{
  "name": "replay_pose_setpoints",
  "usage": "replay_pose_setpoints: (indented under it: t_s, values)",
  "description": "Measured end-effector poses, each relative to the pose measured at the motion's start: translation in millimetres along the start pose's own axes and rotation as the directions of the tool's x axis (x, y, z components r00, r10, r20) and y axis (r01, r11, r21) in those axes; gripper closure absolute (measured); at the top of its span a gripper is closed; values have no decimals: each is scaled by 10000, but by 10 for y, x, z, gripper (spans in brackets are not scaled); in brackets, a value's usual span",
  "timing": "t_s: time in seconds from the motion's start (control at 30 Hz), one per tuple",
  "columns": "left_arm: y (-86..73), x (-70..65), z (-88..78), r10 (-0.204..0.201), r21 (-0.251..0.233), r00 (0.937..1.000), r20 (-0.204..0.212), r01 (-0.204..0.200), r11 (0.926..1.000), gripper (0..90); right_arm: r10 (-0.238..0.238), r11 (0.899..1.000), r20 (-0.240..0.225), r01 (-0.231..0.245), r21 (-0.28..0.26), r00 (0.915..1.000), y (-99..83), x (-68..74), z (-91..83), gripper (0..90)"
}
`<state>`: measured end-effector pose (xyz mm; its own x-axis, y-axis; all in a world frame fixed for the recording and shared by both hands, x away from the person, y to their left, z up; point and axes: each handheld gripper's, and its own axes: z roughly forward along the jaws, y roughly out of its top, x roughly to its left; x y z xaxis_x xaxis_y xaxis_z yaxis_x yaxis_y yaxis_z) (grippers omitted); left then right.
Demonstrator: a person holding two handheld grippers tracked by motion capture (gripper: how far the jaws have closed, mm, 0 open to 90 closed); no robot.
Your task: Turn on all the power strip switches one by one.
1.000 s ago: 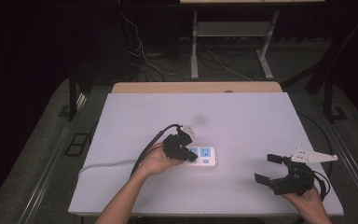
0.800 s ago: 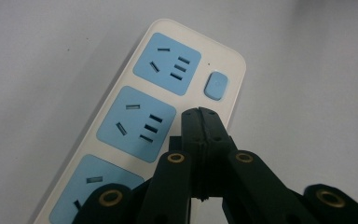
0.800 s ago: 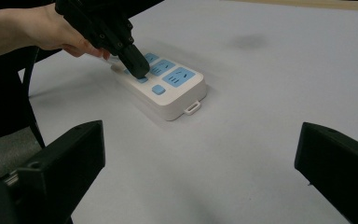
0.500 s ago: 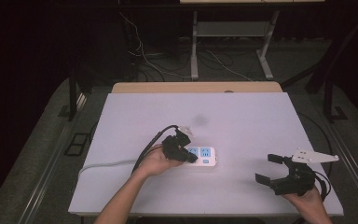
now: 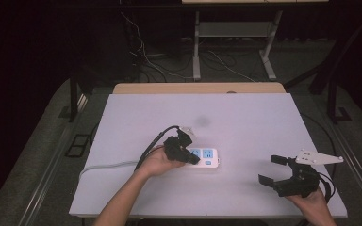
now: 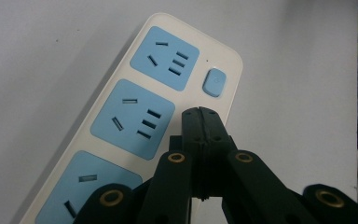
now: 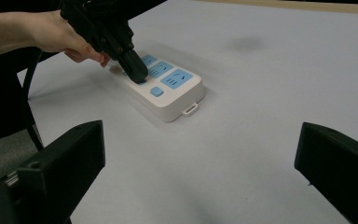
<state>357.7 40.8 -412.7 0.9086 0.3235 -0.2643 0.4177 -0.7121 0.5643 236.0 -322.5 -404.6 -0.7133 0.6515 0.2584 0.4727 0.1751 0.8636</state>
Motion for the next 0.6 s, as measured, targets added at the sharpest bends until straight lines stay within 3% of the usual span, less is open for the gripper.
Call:
replay_pose_setpoints:
  t_s: [0.27, 0.5, 0.6]
  values:
    - [7, -27, -1, 165, 32, 9997, -172, -165, 9999, 899, 20, 10000, 4, -20, 19, 10000, -2, -4, 0, 17]
    - [1, -18, -15, 59, -88, 9999, -104, -60, 9999, 895, 62, 10000, 24, -62, 16, 10000, -2, -12, -6, 17]
    - [-1, -4, -33, 55, -43, 9995, -298, -57, 10000, 892, 62, 10000, 34, -62, -20, 10000, -4, -16, -10, 17]
